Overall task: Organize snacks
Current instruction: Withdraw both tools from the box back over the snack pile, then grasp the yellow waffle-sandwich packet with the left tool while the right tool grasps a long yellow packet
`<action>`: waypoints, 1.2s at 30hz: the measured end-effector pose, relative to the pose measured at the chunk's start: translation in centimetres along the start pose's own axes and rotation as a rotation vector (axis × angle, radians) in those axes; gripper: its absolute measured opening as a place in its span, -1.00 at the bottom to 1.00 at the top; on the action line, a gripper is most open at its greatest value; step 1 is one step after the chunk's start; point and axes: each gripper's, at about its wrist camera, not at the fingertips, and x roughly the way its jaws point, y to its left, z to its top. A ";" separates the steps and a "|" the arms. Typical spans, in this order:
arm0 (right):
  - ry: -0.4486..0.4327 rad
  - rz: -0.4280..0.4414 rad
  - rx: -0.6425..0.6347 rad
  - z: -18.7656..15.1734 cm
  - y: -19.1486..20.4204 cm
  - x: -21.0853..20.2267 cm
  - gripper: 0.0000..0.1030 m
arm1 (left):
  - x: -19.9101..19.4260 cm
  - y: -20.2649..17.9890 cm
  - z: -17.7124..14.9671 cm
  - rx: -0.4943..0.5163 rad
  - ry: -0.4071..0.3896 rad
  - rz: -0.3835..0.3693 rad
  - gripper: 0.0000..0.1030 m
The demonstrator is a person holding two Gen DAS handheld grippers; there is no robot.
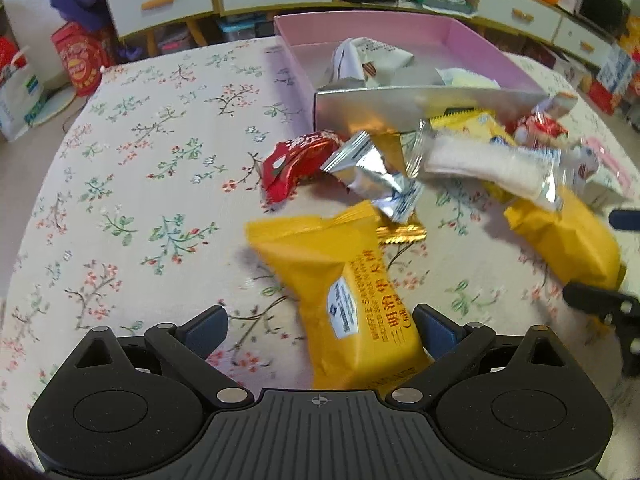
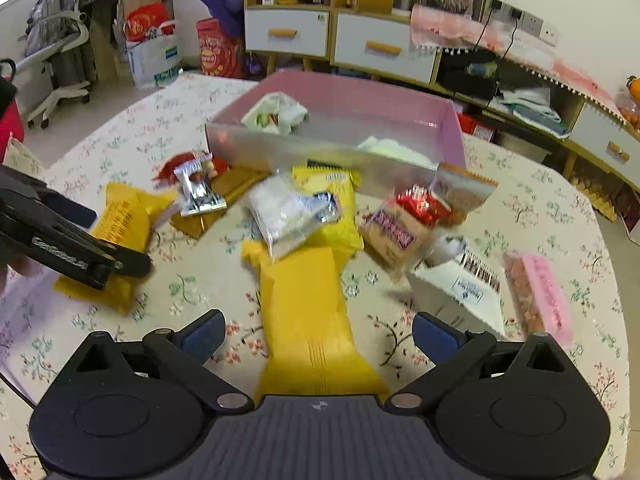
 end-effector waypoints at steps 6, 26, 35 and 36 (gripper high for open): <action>0.029 0.016 0.013 -0.5 0.0 0.9 0.48 | -0.1 0.5 -0.8 0.066 -0.027 -0.002 0.90; 0.024 0.039 -0.008 -0.7 1.1 1.6 0.28 | -1.1 -0.8 -1.5 0.155 -0.085 -0.063 0.28; 0.011 0.032 -0.015 -0.3 1.2 1.4 -0.14 | -1.4 -1.0 -1.5 0.157 -0.095 -0.071 -0.04; 0.009 0.031 -0.015 -0.3 1.2 1.4 -0.17 | -1.4 -1.0 -1.5 0.158 -0.098 -0.070 -0.06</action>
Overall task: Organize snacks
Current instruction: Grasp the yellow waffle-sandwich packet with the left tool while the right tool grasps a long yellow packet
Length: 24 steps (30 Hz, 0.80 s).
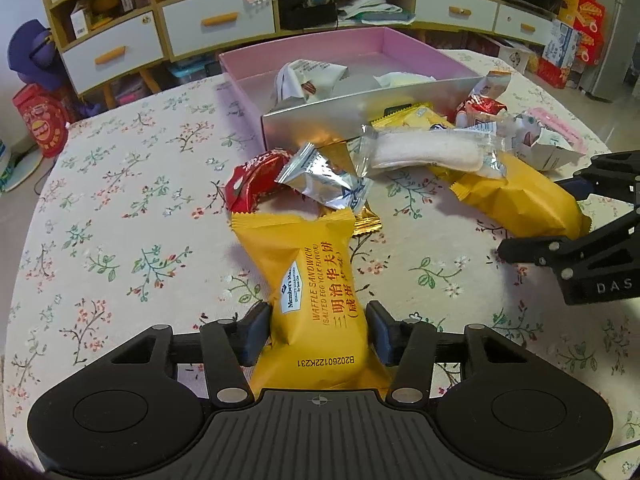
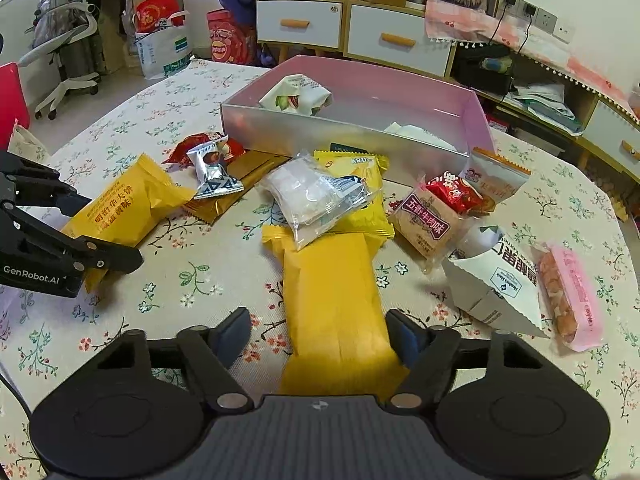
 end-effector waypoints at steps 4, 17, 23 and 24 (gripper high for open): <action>-0.004 -0.006 -0.003 0.2 0.0 -0.1 -0.58 | -0.3 -0.1 0.1 0.007 -0.010 0.005 -0.19; -0.037 0.031 -0.016 1.4 0.5 -1.5 -0.75 | -1.6 -0.2 0.7 0.006 -0.043 -0.015 -0.24; -0.062 0.064 -0.023 2.0 0.9 -2.9 -0.75 | -2.4 0.0 1.4 -0.008 -0.066 -0.026 -0.24; -0.066 0.068 -0.022 2.1 1.0 -3.1 -0.75 | -2.6 0.0 1.4 -0.009 -0.070 -0.027 -0.24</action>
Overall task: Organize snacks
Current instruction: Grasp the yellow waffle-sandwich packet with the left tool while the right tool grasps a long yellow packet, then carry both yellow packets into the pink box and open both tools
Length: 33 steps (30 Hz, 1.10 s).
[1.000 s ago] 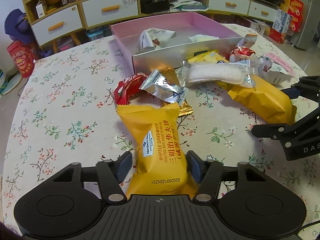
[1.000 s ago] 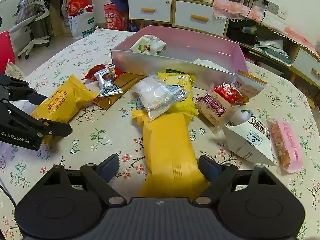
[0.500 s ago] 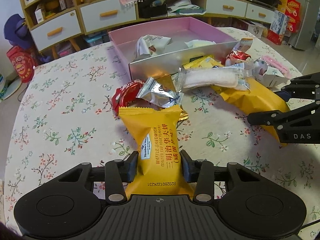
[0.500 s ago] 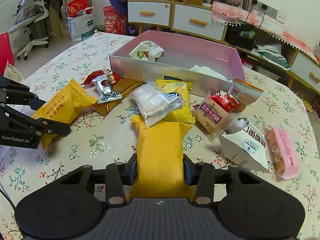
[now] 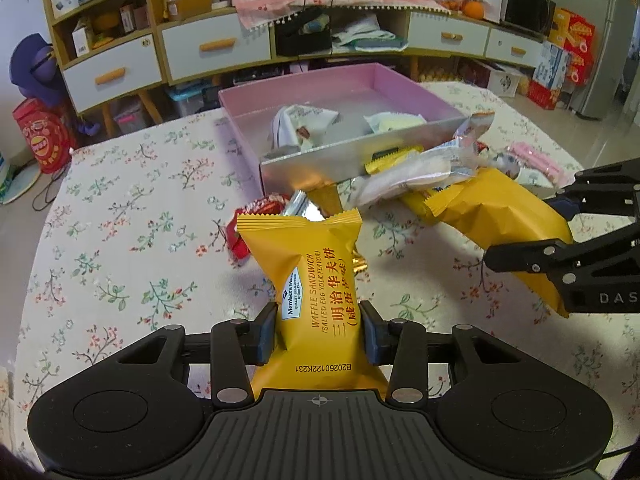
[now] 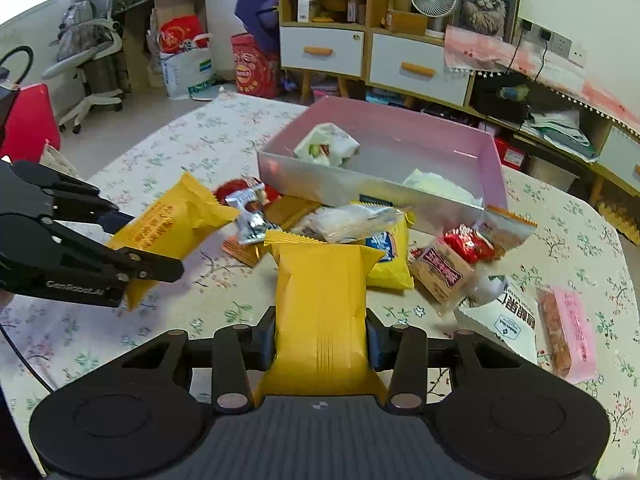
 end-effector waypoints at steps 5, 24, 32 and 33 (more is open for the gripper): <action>-0.025 0.014 0.003 0.6 0.2 -0.9 -0.75 | -0.6 0.1 0.5 -0.008 -0.021 -0.006 -0.25; -0.165 -0.025 0.091 4.5 -3.0 -2.2 -0.76 | -0.8 -0.3 5.9 -0.067 -0.109 -0.045 -0.25; -0.175 -0.094 0.172 6.2 -6.0 -0.3 -0.76 | 1.7 -1.1 8.5 -0.100 -0.119 -0.090 -0.25; -0.176 -0.097 0.183 6.4 -6.3 -0.1 -0.76 | 2.1 -1.3 8.8 -0.099 -0.120 -0.093 -0.25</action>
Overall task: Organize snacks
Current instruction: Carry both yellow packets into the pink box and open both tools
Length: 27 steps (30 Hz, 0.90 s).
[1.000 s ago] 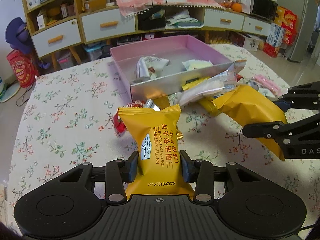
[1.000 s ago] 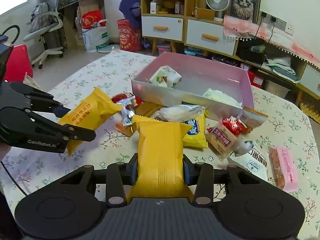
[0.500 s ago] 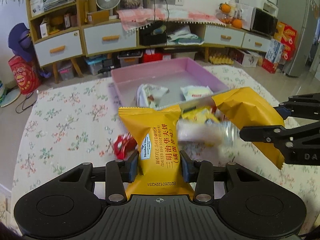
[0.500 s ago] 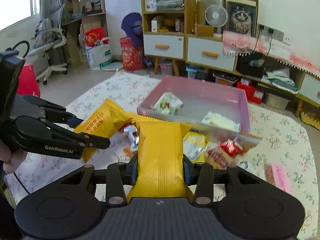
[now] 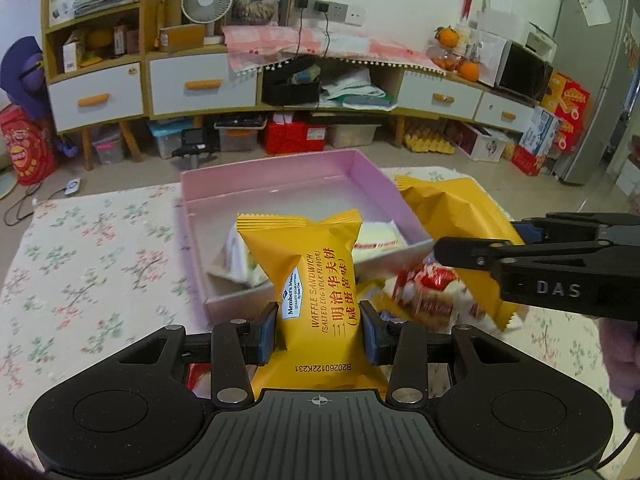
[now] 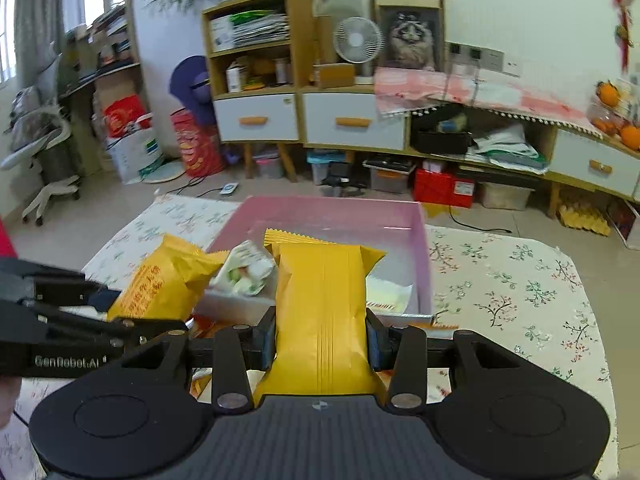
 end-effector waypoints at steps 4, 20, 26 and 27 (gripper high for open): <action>0.003 -0.012 0.045 0.5 -0.8 1.1 -0.76 | 2.3 0.0 1.3 -0.021 0.007 -0.030 -0.25; 0.043 0.041 0.152 3.3 -5.2 8.5 -0.76 | 11.3 1.6 5.5 -0.022 -0.003 0.001 -0.26; 0.073 0.035 0.174 3.7 -6.0 11.2 -0.75 | 13.7 1.9 6.1 0.009 0.001 0.041 -0.26; 0.075 0.032 0.175 3.9 -6.2 11.5 -0.75 | 14.1 2.1 6.1 0.005 0.007 0.050 -0.26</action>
